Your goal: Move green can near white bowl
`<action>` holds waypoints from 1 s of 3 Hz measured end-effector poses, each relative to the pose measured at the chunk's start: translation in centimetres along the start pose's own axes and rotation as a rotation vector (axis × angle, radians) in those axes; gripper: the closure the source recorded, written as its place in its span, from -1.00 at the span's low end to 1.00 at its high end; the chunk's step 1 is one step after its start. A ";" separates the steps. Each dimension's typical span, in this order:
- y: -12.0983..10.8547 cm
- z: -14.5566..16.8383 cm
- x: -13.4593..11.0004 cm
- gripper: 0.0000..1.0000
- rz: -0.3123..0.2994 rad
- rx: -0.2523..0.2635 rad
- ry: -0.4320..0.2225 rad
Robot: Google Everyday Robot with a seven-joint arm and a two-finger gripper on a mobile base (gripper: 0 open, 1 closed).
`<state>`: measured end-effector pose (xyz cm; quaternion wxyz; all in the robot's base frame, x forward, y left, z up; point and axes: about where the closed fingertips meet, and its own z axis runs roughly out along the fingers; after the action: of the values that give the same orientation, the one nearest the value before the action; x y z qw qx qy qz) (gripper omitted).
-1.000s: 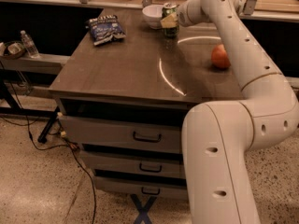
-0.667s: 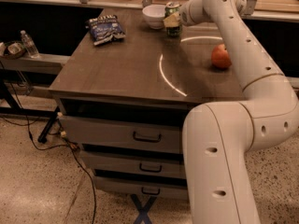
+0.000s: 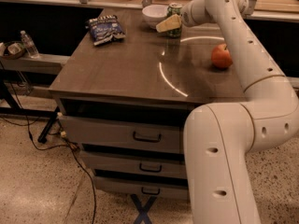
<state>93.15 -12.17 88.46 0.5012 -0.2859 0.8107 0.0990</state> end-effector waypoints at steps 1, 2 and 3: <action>-2.1 -3.3 -0.1 -1.00 0.019 0.021 -0.011; -6.2 -10.1 -2.0 -1.00 0.016 0.082 -0.092; -10.0 -21.6 -8.7 -1.00 -0.016 0.177 -0.298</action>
Offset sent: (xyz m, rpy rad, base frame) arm -0.0530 -0.1290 0.0910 0.0306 -0.1169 -0.1011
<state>85.37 -26.82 107.60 0.6399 -0.2290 0.7307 0.0645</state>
